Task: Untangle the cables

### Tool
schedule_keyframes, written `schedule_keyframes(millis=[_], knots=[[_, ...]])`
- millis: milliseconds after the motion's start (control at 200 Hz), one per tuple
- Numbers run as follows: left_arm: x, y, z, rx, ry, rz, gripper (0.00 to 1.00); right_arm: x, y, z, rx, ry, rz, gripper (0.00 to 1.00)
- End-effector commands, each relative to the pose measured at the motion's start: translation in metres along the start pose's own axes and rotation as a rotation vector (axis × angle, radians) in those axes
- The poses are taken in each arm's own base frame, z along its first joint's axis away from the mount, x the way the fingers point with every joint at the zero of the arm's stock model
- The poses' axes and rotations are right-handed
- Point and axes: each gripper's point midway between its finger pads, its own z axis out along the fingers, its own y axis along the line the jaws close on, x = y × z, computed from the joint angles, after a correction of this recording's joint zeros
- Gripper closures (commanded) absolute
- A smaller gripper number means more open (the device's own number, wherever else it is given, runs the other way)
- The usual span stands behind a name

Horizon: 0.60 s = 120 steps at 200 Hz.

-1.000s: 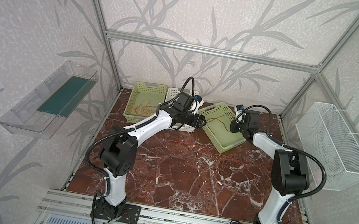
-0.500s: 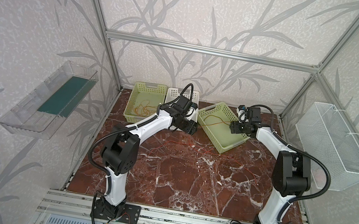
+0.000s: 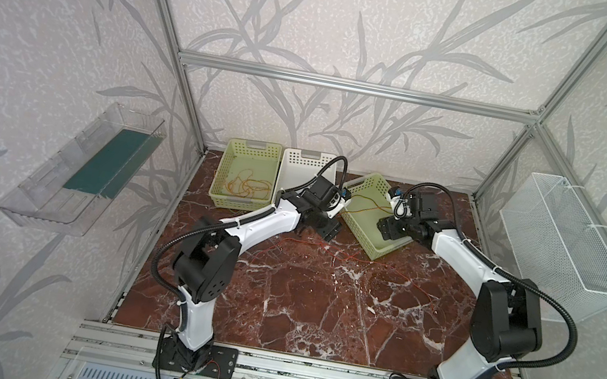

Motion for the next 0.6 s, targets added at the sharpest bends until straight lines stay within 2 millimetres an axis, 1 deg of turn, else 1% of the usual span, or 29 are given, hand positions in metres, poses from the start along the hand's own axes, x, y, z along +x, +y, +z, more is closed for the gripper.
schedule_keyframes(millis=[0,45,50,65,155,205,280,320,330,335,340,350,355,360,365,375,460,500,560,595], knots=[[-0.044,0.005,0.011,-0.039,-0.113,0.118,0.25,-0.016,-0.018,-0.013,0.075,-0.027,0.004,0.19],[-0.053,0.005,0.020,-0.028,-0.116,0.115,0.25,-0.018,-0.019,-0.018,0.079,-0.035,0.008,0.20],[-0.049,0.004,0.023,-0.023,-0.104,0.113,0.25,-0.019,-0.020,-0.019,0.080,-0.037,0.009,0.20],[-0.055,0.004,0.025,-0.021,-0.111,0.110,0.25,-0.019,-0.020,-0.021,0.083,-0.042,0.013,0.20],[-0.071,0.003,0.043,0.015,-0.121,0.081,0.25,-0.023,-0.020,-0.037,0.092,-0.095,0.049,0.20],[-0.078,0.002,0.054,0.030,-0.132,0.063,0.24,-0.022,-0.021,-0.046,0.099,-0.120,0.078,0.20],[-0.088,0.003,0.068,0.039,-0.126,0.045,0.24,-0.018,-0.020,-0.053,0.093,-0.153,0.111,0.20],[-0.089,0.004,0.076,0.043,-0.102,0.041,0.25,-0.016,-0.017,-0.055,0.087,-0.169,0.114,0.21],[-0.086,0.004,0.080,0.046,-0.088,0.039,0.25,-0.015,-0.017,-0.056,0.085,-0.175,0.114,0.21],[-0.081,0.003,0.083,0.050,-0.069,0.037,0.25,-0.015,-0.017,-0.057,0.084,-0.178,0.114,0.21],[-0.088,0.004,0.081,0.047,-0.086,0.039,0.25,-0.015,-0.016,-0.057,0.084,-0.179,0.115,0.21],[-0.085,0.004,0.084,0.049,-0.073,0.037,0.26,-0.015,-0.016,-0.058,0.084,-0.183,0.115,0.21],[-0.080,0.003,0.086,0.052,-0.055,0.035,0.26,-0.014,-0.016,-0.058,0.084,-0.183,0.117,0.21],[-0.086,0.004,0.084,0.049,-0.070,0.037,0.26,-0.014,-0.016,-0.058,0.084,-0.185,0.118,0.21],[-0.082,0.003,0.087,0.054,-0.053,0.036,0.26,-0.014,-0.016,-0.058,0.084,-0.185,0.119,0.21],[-0.080,0.003,0.089,0.055,-0.046,0.037,0.27,-0.013,-0.016,-0.059,0.085,-0.187,0.120,0.21],[-0.079,0.008,0.095,0.030,-0.045,0.027,0.29,-0.007,-0.016,-0.062,0.090,-0.195,0.139,0.21],[-0.079,0.012,0.096,0.014,-0.041,0.021,0.34,-0.006,-0.016,-0.063,0.092,-0.198,0.147,0.22],[-0.080,0.012,0.096,0.015,-0.041,0.016,0.46,-0.002,-0.016,-0.062,0.090,-0.199,0.153,0.23],[-0.082,0.010,0.095,0.026,-0.047,0.009,0.55,0.000,-0.015,-0.061,0.087,-0.196,0.154,0.23]])
